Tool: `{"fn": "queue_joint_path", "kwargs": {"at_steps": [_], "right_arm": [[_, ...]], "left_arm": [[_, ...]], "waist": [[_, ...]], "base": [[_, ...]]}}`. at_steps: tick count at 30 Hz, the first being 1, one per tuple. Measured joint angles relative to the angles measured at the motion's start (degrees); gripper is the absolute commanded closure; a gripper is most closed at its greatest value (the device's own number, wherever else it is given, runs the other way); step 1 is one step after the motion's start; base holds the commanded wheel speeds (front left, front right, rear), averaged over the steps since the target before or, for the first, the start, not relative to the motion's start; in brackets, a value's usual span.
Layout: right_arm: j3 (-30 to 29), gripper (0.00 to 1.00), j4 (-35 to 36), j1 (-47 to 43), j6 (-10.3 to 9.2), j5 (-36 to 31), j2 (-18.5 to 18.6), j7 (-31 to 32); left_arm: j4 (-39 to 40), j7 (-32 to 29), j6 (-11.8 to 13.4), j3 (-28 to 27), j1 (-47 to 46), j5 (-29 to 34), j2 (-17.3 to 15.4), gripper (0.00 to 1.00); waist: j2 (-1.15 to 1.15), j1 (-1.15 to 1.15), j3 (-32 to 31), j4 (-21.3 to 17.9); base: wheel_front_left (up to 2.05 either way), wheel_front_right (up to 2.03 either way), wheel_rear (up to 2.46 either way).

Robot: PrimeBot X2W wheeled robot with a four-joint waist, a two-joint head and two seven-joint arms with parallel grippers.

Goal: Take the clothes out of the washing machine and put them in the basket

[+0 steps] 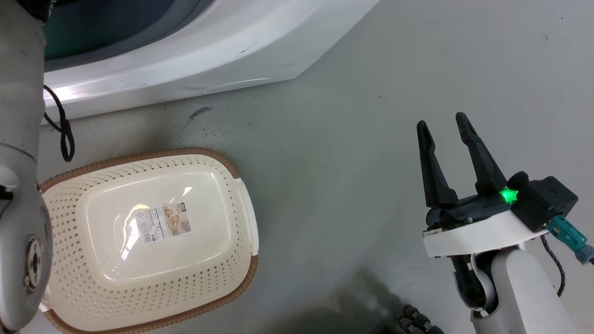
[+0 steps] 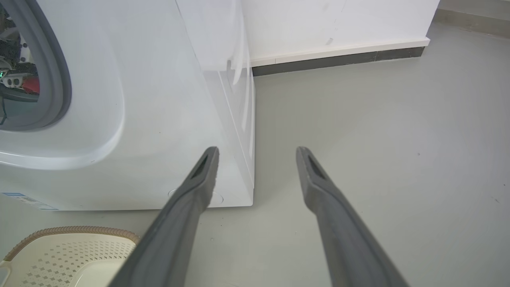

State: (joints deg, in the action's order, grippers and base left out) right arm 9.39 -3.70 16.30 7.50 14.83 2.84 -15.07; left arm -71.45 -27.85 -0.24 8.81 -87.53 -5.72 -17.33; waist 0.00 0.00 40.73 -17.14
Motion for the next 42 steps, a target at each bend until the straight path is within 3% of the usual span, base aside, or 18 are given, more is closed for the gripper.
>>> {"fn": "queue_joint_path", "kwargs": {"at_steps": [4,9,22,31,39,42], "right_arm": [[0.20,0.00,-0.25,0.20,0.00,0.35,0.00,-0.01],[0.18,0.00,-0.48,1.02,0.01,0.49,0.00,-0.01],[-2.54,0.00,-1.57,-0.50,0.01,-2.04,-0.01,-0.01],[-4.97,0.00,-2.32,-4.04,0.01,-3.30,-0.02,-0.01],[-6.78,0.00,-2.98,-7.75,0.00,-3.45,-0.01,0.44],[-7.14,0.00,-2.92,-9.34,0.01,-3.35,-0.01,0.88]], "left_arm": [[0.11,-0.59,0.55,0.45,-0.03,-0.04,0.03,1.00],[1.34,3.10,1.25,1.05,1.82,0.00,-0.13,1.00],[4.37,25.08,2.75,0.85,11.56,-2.05,2.48,1.00],[3.10,39.42,1.12,0.30,16.62,-4.12,3.56,1.00],[3.30,42.67,0.25,-0.43,23.60,-5.88,5.09,1.00],[7.67,42.74,0.32,-1.33,27.58,-6.50,5.34,1.00]], "waist": [[0.00,0.00,0.01,-0.05],[0.00,0.00,-0.63,0.26],[0.00,0.00,-8.15,3.85],[0.00,-0.01,-15.87,6.93],[0.00,-0.01,-22.83,9.00],[0.00,-0.01,-25.43,9.64]], "base": [[0.00,0.00,0.00],[0.00,0.00,0.00],[0.00,0.00,0.00],[0.00,0.00,0.00],[0.00,0.00,0.00],[0.00,0.00,0.00]]}}
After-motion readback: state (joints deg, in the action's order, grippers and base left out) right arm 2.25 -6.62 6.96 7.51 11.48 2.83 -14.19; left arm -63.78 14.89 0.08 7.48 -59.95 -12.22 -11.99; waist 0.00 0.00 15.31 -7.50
